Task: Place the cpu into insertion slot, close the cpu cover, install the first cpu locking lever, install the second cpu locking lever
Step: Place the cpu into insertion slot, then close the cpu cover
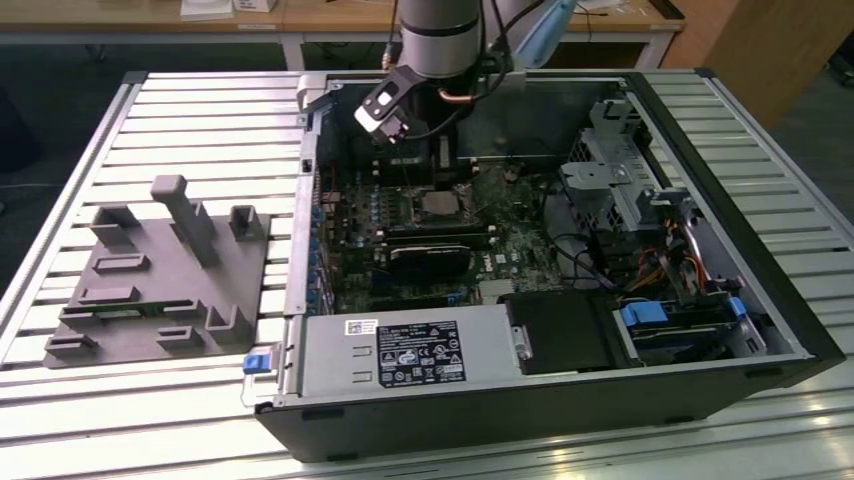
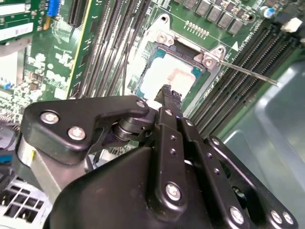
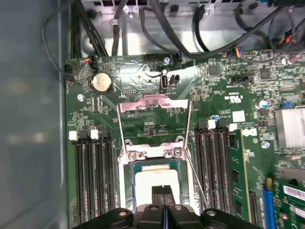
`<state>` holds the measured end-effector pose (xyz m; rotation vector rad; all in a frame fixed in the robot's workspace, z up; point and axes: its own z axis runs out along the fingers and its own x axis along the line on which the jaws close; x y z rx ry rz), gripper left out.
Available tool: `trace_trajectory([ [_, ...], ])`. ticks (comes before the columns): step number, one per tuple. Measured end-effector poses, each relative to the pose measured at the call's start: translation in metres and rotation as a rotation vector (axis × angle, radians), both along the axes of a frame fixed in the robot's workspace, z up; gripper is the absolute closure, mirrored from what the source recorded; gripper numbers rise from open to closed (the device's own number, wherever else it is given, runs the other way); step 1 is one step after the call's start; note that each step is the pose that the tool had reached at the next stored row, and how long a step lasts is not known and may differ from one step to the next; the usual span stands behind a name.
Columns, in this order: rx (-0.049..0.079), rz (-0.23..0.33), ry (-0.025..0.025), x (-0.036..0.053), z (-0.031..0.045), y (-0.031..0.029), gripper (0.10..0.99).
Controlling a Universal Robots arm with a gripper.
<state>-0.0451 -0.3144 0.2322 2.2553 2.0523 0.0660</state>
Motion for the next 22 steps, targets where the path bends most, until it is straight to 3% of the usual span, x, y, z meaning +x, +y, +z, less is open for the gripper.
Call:
trace_trajectory([
  [6, 0.0, 0.0, 0.0001, 0.0, 0.012, 0.0, 0.98],
  [22, -0.001, 0.0, 0.0, 0.0002, 0.0124, 0.0, 0.98],
])
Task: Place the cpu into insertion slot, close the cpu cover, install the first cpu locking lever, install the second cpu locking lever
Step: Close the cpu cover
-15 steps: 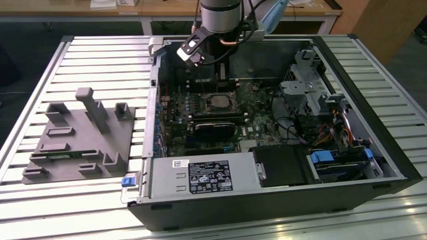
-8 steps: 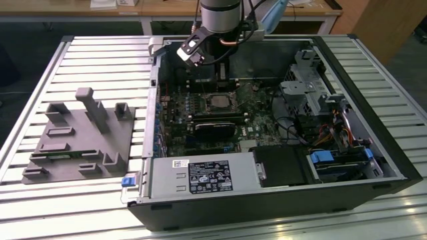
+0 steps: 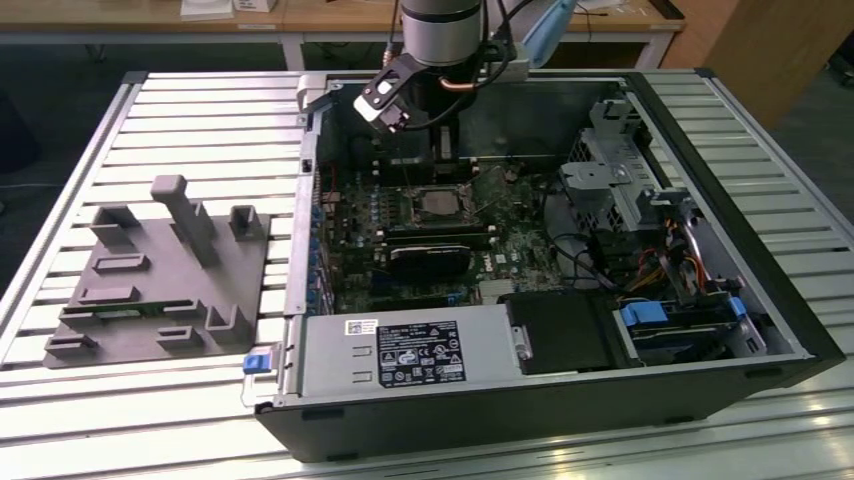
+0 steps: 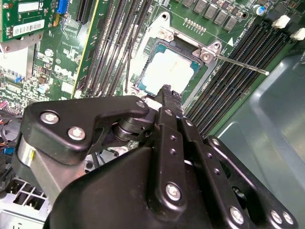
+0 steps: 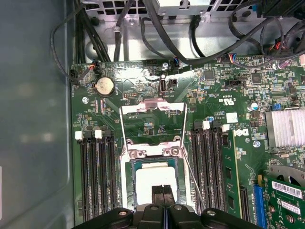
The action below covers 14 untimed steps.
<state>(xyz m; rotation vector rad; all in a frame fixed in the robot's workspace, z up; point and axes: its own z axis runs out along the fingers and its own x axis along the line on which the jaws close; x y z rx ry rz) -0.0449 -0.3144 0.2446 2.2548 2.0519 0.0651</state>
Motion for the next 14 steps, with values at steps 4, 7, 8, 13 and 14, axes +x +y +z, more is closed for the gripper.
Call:
trace_trajectory([
  [4, 0.0, 0.0, 0.0, 0.0037, 0.0, 0.0, 0.98],
  [7, 0.0, 0.0, 0.0002, 0.0086, 0.0, 0.0, 0.98],
  [8, 0.0, 0.0, 0.0003, 0.0105, 0.0, 0.0, 0.98],
  [13, 0.0, 0.0, 0.001, 0.021, 0.0, 0.0, 0.98],
  [14, 0.0, 0.0, 0.0012, 0.0231, 0.0, 0.0, 0.98],
])
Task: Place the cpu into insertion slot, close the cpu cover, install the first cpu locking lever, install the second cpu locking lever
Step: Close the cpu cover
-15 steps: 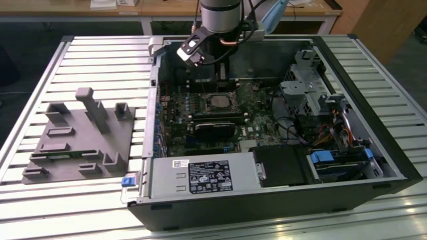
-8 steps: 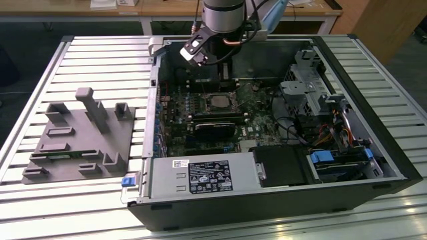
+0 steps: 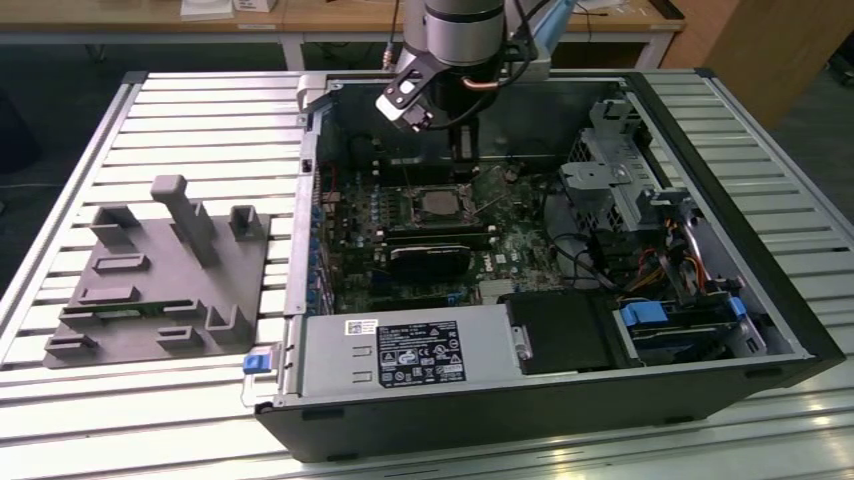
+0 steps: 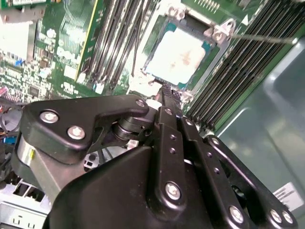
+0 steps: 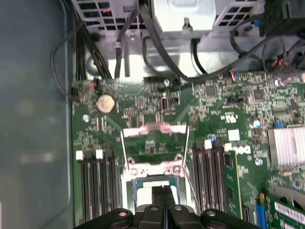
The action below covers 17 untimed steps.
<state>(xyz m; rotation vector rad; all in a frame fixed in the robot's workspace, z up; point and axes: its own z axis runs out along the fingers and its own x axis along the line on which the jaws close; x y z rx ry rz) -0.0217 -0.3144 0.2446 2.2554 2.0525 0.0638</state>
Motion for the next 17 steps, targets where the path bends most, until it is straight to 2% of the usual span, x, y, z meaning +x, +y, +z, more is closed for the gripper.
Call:
trace_trajectory([
  [4, 0.0, 0.0, 0.0005, 0.0079, 0.0, -0.0001, 0.98],
  [8, 0.0, 0.0, 0.0008, 0.0082, 0.0013, 0.0, 0.98],
  [14, 0.0, 0.0, 0.0007, 0.0082, 0.0106, 0.0, 0.98],
  [17, 0.0, 0.0, 0.0005, 0.0083, 0.0117, 0.0, 0.98],
])
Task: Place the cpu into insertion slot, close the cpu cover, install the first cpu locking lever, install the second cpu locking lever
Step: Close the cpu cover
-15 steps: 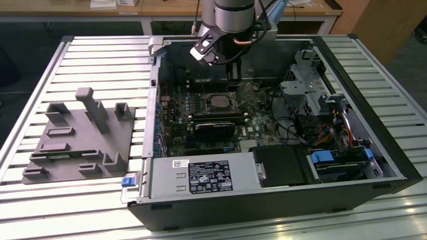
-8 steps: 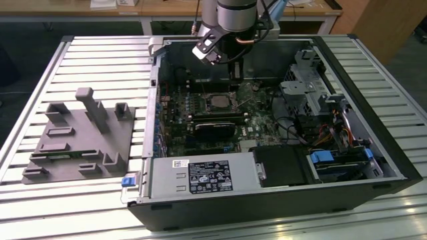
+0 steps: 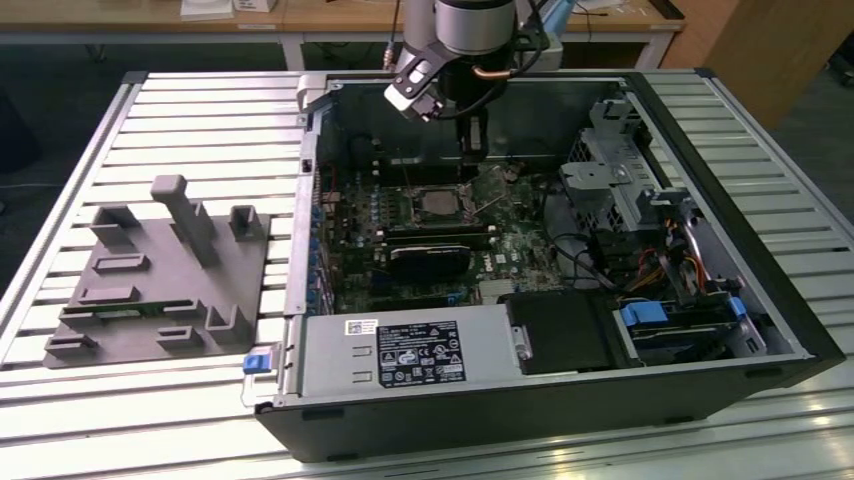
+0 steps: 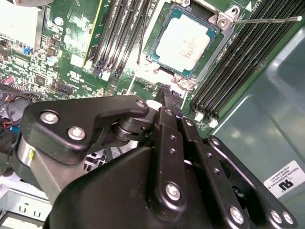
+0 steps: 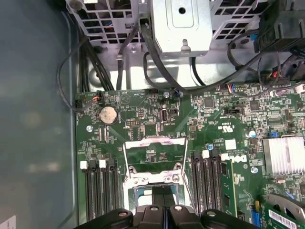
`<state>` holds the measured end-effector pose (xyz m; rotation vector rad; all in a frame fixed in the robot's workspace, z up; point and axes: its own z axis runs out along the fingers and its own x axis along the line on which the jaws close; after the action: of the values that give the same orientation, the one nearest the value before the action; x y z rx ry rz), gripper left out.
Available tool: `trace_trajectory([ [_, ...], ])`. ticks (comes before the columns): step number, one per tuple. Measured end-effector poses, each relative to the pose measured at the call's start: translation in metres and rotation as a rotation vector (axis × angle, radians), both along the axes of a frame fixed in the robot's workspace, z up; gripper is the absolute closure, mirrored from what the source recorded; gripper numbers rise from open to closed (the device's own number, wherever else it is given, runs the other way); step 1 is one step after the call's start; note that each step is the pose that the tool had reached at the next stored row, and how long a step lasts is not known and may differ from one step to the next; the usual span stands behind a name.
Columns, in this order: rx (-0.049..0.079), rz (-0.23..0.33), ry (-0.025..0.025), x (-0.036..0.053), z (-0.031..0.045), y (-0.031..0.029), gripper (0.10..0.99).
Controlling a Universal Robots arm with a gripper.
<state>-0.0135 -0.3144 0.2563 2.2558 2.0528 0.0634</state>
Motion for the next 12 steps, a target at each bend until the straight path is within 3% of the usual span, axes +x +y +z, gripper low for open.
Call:
trace_trajectory([
  [5, 0.0, 0.0, 0.0002, 0.0023, 0.0004, 0.0, 0.98],
  [12, 0.0, 0.0, 0.0005, 0.0225, 0.0004, 0.0, 0.98],
])
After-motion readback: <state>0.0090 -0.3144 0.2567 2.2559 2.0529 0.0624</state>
